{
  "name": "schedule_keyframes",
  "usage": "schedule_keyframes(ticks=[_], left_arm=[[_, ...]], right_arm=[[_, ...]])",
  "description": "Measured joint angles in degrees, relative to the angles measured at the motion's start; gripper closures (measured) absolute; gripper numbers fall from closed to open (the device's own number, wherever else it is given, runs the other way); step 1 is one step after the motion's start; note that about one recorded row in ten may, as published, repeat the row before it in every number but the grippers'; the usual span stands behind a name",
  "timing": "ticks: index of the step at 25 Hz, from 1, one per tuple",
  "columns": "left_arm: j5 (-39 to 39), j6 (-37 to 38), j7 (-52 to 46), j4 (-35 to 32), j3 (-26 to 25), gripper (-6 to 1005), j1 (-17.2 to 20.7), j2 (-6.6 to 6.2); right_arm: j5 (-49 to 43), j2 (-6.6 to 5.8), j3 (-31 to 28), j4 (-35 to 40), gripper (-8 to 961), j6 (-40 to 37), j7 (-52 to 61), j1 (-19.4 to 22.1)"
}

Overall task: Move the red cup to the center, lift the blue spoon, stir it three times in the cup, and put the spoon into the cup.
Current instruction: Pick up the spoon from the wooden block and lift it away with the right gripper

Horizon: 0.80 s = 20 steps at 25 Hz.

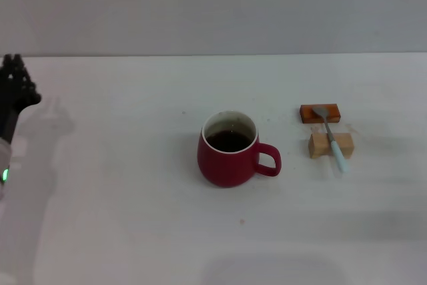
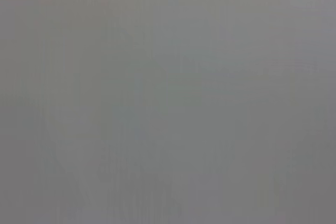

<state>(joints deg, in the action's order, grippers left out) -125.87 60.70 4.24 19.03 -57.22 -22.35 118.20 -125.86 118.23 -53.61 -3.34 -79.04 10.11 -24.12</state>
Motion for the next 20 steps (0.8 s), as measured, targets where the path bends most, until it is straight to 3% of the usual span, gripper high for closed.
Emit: schedule_keyframes(ticks=[8, 14, 18, 20], left_arm=[[-0.46, -0.92, -8.33, -3.27, -3.80, 761, 0.18, -0.20], [-0.60, -1.77, -8.69, -4.31, -4.09, 632, -0.28, -0.40], [-0.62, -1.80, -8.60, -4.99, -4.13, 546, -0.99, -0.42], [-0.62, -1.81, -8.59, -5.50, -4.14, 339, -1.37, -0.42]], right_arm=[[0.00, 0.15, 0.10, 0.00, 192, 0.01, 0.00, 0.21], [-0.37, 0.58, 0.49, -0.75, 192, -0.51, -0.15, 1.55], [-0.48, 0.70, 0.59, -6.96, 193, -0.91, -4.38, 6.07], [-0.57, 0.69, 0.64, -15.12, 193, -0.22, -9.50, 11.40]])
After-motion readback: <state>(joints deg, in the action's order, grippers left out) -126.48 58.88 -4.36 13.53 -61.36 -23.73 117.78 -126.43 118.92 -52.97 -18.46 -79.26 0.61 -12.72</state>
